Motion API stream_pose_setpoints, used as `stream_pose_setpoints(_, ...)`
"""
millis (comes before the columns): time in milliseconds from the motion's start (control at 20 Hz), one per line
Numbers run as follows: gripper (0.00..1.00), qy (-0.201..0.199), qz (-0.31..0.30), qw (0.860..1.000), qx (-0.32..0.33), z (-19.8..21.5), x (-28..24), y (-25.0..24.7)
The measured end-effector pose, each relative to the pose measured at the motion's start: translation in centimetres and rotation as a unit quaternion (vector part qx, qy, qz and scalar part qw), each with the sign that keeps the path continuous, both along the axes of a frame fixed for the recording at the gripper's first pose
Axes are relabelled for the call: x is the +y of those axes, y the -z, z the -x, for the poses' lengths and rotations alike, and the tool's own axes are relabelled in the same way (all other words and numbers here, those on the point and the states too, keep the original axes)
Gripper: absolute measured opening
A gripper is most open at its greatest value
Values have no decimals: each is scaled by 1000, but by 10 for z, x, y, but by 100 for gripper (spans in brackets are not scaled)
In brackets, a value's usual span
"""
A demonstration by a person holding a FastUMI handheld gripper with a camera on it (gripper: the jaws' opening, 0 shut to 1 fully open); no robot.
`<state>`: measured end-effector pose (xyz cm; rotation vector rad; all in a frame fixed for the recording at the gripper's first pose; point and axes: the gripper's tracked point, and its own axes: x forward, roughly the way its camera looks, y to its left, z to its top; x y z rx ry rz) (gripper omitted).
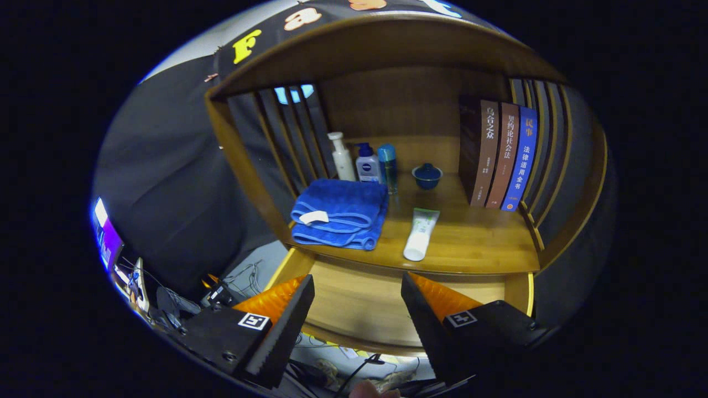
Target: Pull open the drawer, take out the items inside it, and place them on the countertop above the cabinet.
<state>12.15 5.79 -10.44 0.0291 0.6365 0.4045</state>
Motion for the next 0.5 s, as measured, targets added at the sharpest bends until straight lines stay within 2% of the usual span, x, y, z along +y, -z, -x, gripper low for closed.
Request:
stream_pose_setpoints(100,100,19,-24,998,-46,15,6,-2)
stream_pose_setpoints(200,100,39,-21,994,-98,28,2,-4)
stream_pose_setpoints(500,99,122,-8,968,-221,69,-35,12)
